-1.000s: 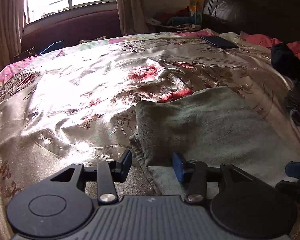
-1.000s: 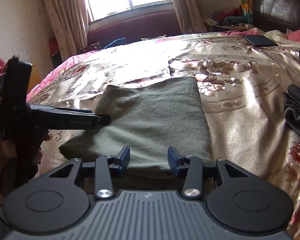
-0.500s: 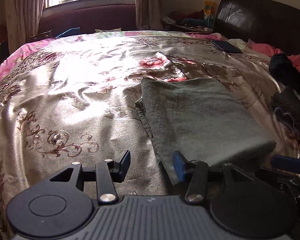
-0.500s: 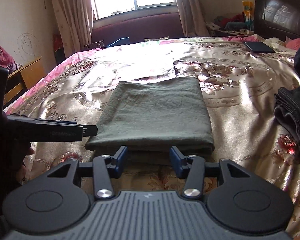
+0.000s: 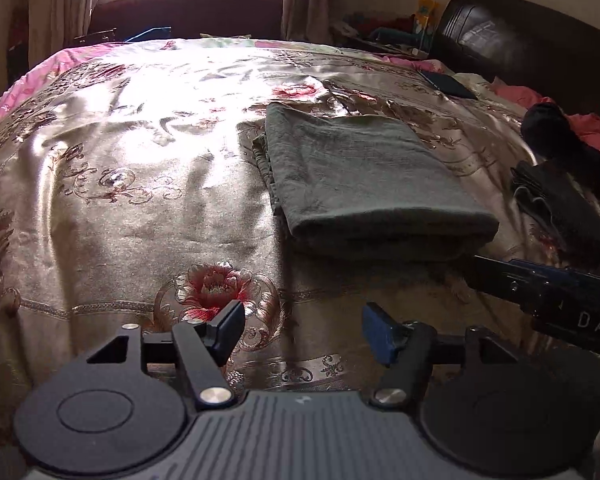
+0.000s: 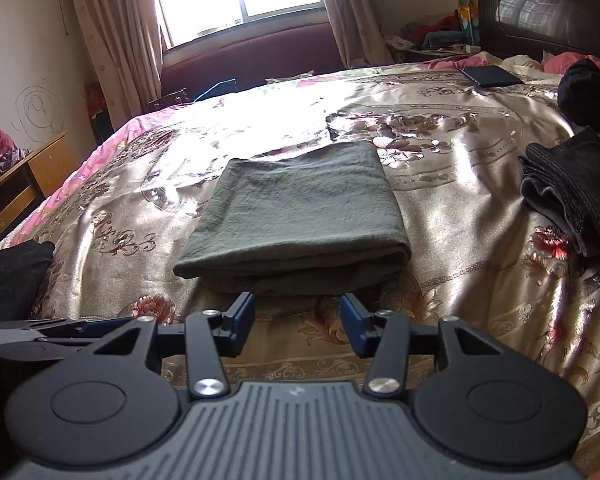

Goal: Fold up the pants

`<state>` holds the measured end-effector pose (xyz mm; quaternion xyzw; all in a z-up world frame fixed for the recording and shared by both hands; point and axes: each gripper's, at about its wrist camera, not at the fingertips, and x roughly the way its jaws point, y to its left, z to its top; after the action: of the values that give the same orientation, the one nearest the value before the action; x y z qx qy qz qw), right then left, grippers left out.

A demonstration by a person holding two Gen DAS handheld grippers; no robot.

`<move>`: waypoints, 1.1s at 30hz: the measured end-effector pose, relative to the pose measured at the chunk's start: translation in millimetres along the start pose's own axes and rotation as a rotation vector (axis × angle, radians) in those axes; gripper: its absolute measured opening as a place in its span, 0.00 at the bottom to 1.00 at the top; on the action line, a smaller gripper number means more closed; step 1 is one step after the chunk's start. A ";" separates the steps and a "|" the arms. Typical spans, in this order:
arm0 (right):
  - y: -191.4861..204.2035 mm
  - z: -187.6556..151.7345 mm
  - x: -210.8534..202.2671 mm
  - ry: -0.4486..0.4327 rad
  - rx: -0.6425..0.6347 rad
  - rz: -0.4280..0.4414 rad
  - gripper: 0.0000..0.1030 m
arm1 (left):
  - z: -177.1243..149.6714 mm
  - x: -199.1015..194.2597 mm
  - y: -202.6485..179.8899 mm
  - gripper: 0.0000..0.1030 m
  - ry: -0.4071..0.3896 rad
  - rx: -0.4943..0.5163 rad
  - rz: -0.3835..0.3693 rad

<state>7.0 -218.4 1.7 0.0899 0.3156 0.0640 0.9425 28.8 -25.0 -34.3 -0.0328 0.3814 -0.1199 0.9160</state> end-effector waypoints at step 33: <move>-13.5 -9.8 -4.7 0.017 0.035 -0.047 0.51 | -7.9 -0.7 -26.7 1.00 -0.003 0.050 0.122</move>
<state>-1.8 -231.1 -6.1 0.0984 0.3269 0.0370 0.9392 17.5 -50.5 -35.4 0.0132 0.3780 -0.0733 0.9228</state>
